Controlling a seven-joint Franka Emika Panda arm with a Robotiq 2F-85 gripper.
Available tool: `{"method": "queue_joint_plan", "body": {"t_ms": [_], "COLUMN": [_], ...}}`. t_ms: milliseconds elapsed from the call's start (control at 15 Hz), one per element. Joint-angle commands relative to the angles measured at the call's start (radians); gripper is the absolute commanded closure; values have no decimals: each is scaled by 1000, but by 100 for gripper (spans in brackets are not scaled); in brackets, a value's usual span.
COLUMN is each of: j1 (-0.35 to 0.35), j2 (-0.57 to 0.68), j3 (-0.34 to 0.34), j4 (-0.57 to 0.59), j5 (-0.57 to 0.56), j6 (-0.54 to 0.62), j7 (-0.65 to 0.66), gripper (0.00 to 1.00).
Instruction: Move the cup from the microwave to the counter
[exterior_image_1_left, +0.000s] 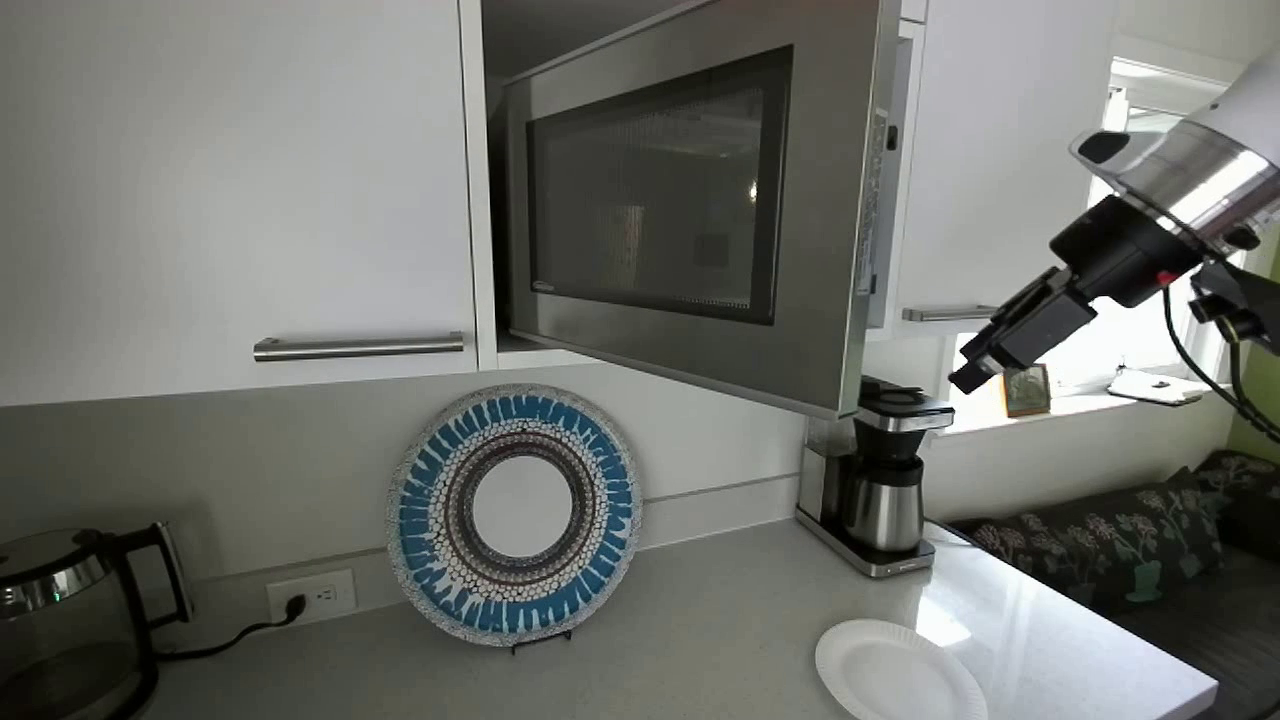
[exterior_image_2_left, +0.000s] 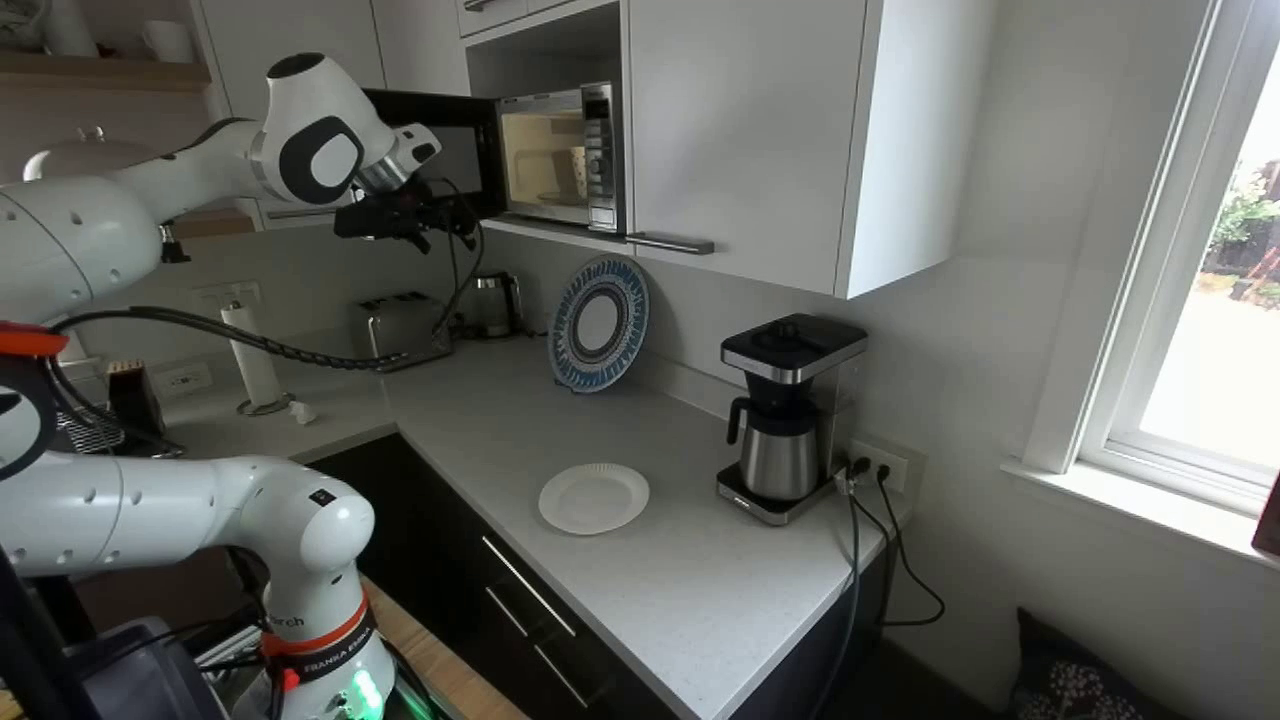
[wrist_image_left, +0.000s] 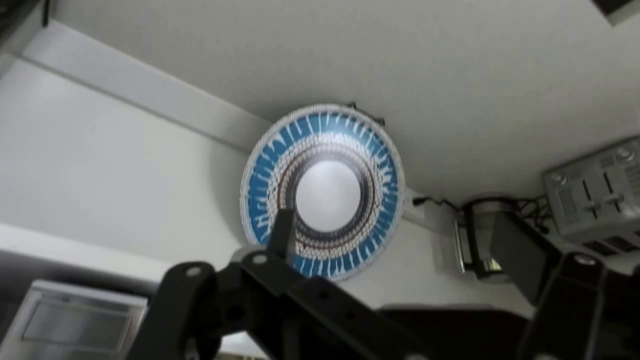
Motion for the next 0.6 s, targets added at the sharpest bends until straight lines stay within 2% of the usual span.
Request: {"method": "queue_joint_plan", "body": {"t_ms": [0,267,533], "j1": [25,36,21], "j2": [110,216,311], "j3": [31,59,60], "j4": [60,110,168], "j5": [13,-3,-17], "j6": [180,338,430], "j7": [43,65,92], "gripper": [0,0,0]}}
